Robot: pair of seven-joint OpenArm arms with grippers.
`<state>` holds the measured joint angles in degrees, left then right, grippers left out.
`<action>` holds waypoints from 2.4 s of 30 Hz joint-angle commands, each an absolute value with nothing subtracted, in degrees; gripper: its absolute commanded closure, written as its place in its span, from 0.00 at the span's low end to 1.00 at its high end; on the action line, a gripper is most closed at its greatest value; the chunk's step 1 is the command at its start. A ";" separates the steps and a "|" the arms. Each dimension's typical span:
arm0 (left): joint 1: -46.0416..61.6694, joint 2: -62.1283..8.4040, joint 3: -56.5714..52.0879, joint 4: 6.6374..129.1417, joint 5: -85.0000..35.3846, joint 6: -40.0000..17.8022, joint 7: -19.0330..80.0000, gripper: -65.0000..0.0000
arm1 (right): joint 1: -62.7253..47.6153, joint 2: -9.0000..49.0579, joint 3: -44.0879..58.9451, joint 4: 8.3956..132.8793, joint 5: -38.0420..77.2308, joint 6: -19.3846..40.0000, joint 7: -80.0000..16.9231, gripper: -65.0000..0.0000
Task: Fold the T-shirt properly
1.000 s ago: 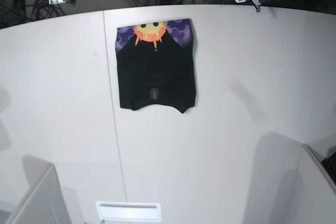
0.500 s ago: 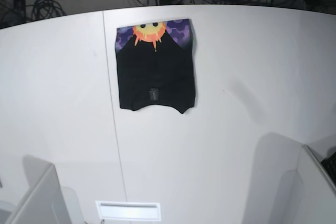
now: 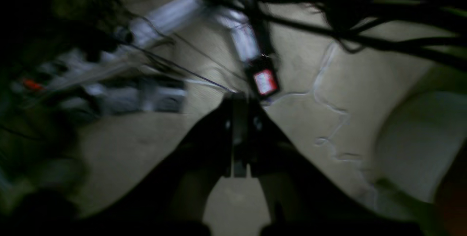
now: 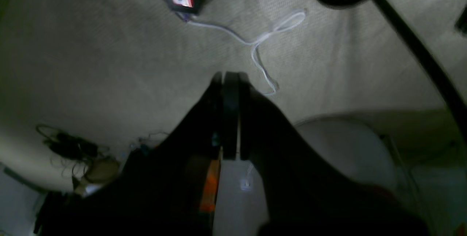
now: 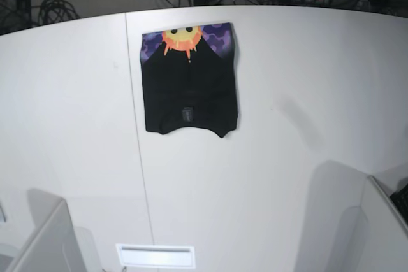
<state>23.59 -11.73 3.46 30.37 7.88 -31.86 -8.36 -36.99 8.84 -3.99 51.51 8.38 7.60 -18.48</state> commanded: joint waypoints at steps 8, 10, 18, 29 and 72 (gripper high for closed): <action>15.96 -8.57 3.30 15.43 7.52 -24.48 -8.92 1.00 | -22.90 11.21 -4.00 18.68 8.22 7.78 2.33 1.00; 14.29 -7.87 2.77 13.05 7.43 -23.69 -8.92 1.00 | -19.82 11.38 -4.00 12.70 8.22 7.78 8.92 1.00; 12.35 -5.85 2.68 11.91 7.34 -23.69 -8.92 1.00 | -16.48 11.65 -4.00 8.40 8.22 7.78 16.66 1.00; 11.65 -6.11 2.59 12.88 7.25 -23.60 -15.25 1.00 | -13.93 11.21 -3.21 8.04 8.57 7.69 17.01 1.00; 4.88 -5.76 3.03 1.19 7.43 -23.60 -17.63 1.00 | -10.95 0.92 -3.65 7.96 8.40 7.69 16.84 1.00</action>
